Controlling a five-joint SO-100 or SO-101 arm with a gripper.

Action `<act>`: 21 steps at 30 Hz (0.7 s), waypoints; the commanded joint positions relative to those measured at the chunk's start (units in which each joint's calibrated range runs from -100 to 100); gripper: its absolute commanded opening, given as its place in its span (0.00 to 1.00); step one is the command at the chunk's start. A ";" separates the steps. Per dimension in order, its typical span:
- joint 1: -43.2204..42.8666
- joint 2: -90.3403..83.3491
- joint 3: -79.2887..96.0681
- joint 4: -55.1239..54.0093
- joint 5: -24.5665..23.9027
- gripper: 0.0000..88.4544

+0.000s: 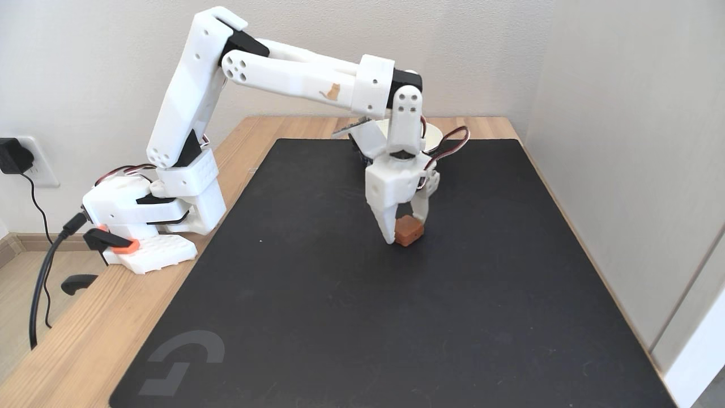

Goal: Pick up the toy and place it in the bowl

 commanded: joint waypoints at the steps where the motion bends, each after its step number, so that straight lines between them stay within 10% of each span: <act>1: -1.59 -1.00 -0.21 -0.48 -0.23 0.13; 21: -24.00 -29.51 13.31 -18.69 -11.09 0.12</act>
